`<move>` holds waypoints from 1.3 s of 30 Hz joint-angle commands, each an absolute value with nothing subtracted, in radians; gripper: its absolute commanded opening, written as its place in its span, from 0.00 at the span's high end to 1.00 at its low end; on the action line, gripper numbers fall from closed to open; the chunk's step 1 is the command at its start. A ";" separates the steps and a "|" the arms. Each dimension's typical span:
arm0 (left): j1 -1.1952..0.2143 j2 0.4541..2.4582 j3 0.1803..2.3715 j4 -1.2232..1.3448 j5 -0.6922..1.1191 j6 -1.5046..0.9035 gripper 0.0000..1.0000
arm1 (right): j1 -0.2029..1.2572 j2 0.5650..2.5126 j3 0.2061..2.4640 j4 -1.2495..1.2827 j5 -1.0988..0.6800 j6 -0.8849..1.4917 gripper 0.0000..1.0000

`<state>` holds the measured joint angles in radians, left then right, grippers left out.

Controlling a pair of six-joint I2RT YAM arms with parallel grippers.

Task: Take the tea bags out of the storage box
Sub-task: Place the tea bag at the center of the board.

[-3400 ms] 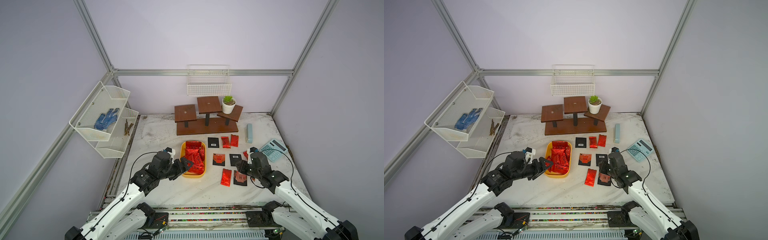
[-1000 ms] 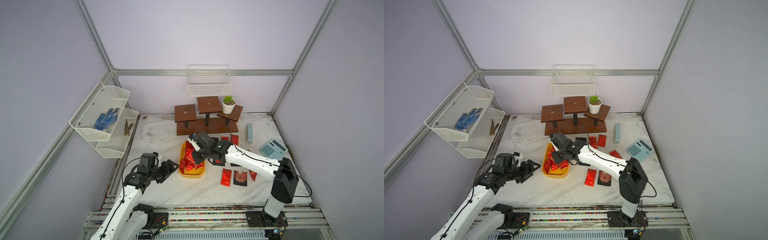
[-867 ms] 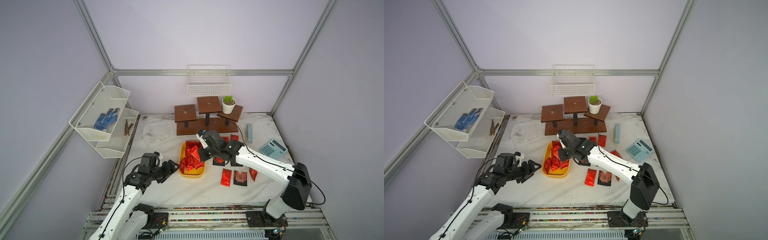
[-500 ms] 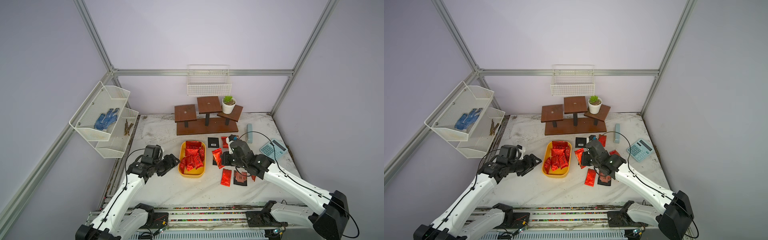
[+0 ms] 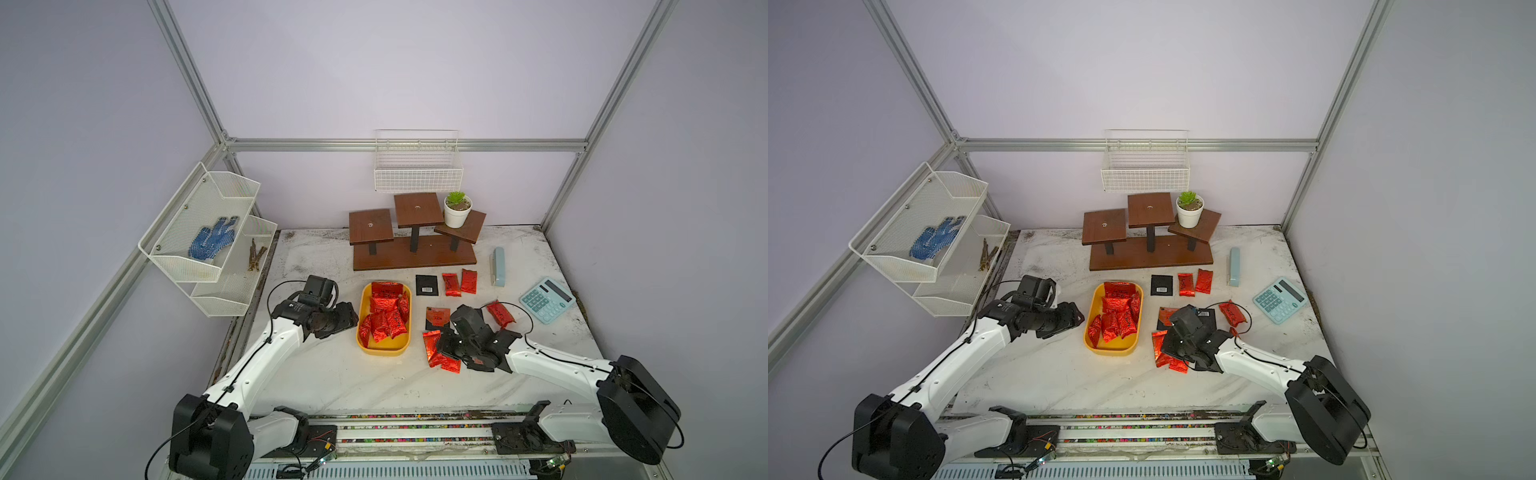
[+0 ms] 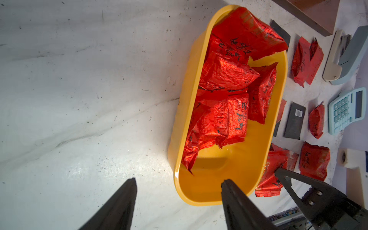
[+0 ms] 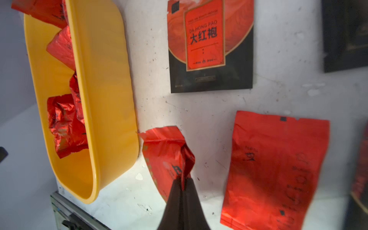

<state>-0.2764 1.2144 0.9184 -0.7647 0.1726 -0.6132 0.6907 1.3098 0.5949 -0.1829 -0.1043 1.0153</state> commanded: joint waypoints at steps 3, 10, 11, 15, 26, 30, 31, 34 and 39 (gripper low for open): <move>-0.284 1.230 0.932 -0.723 0.143 -0.542 0.29 | 0.688 1.280 0.538 -0.026 -0.107 1.183 1.00; -0.300 1.295 0.953 -0.684 0.135 -0.519 0.31 | 0.689 1.255 0.500 -0.031 -0.092 1.196 0.94; -0.306 1.311 0.962 -0.681 0.129 -0.514 0.31 | 0.690 1.254 0.491 -0.026 -0.097 1.201 0.92; -0.321 1.363 0.991 -0.674 0.104 -0.497 0.32 | 0.689 1.244 0.463 -0.025 -0.105 1.210 0.84; -0.372 1.493 1.084 -0.684 0.023 -0.458 0.33 | 0.689 1.177 0.477 -0.069 -0.119 1.152 0.50; -0.395 1.560 1.139 -0.701 -0.032 -0.431 0.38 | 0.696 1.112 0.520 -0.146 -0.103 1.102 0.49; -0.399 1.580 1.155 -0.709 -0.049 -0.425 0.38 | 0.698 1.089 0.532 -0.169 -0.096 1.088 0.49; -0.414 1.641 1.203 -0.731 -0.095 -0.414 0.42 | 0.700 1.020 0.559 -0.228 -0.081 1.045 0.48; -0.425 1.720 1.254 -0.754 -0.125 -0.405 0.53 | 0.701 0.921 0.593 -0.317 -0.058 0.992 0.48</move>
